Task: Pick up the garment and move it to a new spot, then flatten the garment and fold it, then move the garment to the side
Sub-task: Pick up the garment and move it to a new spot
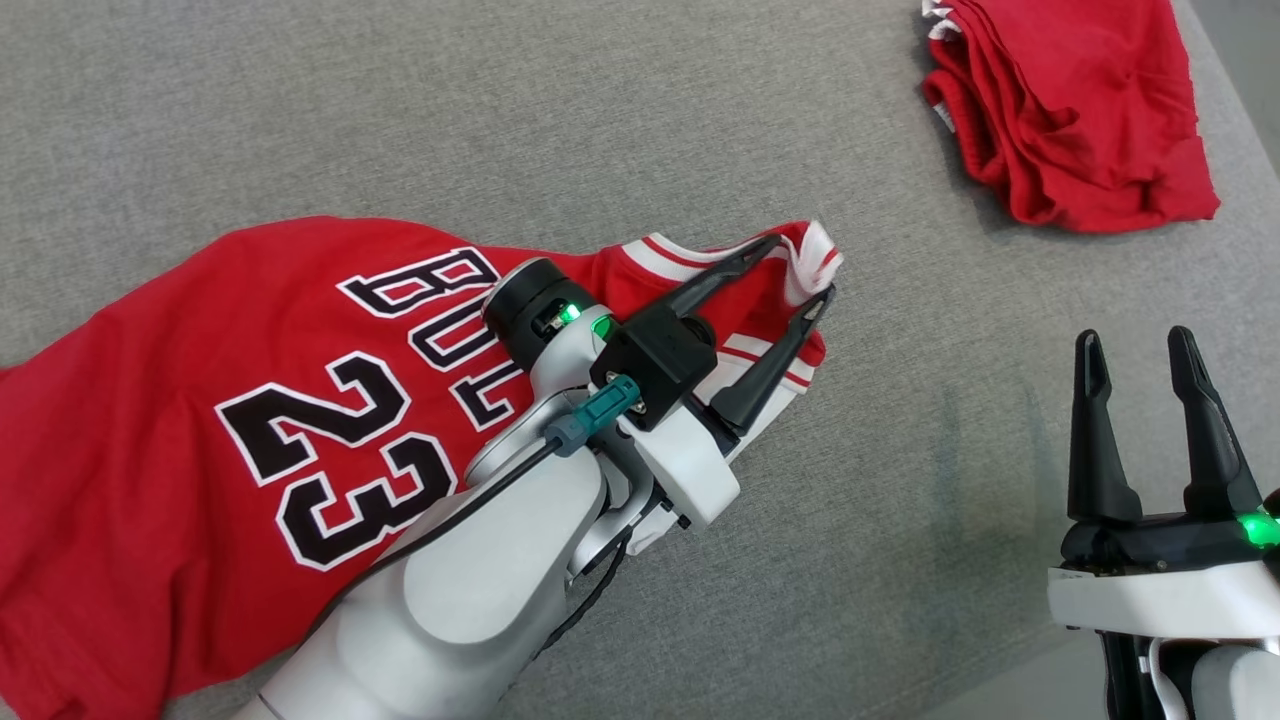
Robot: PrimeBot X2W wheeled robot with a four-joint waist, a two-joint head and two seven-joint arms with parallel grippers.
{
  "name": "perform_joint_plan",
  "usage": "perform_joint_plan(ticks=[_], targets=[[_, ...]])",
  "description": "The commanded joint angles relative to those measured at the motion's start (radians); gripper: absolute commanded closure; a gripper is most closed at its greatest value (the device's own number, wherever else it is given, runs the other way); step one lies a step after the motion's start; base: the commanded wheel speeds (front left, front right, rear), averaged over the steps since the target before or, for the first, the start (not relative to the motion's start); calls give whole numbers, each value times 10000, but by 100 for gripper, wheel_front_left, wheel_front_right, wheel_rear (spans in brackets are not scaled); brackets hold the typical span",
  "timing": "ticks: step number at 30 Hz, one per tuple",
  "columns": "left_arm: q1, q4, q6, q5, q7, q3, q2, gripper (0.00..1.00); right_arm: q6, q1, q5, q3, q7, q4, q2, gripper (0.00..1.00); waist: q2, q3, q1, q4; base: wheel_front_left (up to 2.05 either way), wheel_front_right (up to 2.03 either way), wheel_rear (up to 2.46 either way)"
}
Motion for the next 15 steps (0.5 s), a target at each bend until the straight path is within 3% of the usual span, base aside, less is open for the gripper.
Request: perform_joint_plan(ticks=[1, 8, 15], targets=[[-237, 5, 119, -75, -149, -30, 41, 0, -4, -144, -103, -6, -108, 16, -12, 0, 0, -9, 0, 195, 0, 0, 0], [173, -430, 583, -309, -686, 29, 71, 0, -4, -140, -489, -134, 21, -21, -98, 0, 0, -862, 0, 1145, 0, 0, 0], [1437, -1388, 1621, -647, -766, 1545, 728, 0, -4, 175, -665, -225, 512, -322, -365, 0, 0, -1917, 0, 2230, 0, 0, 0]])
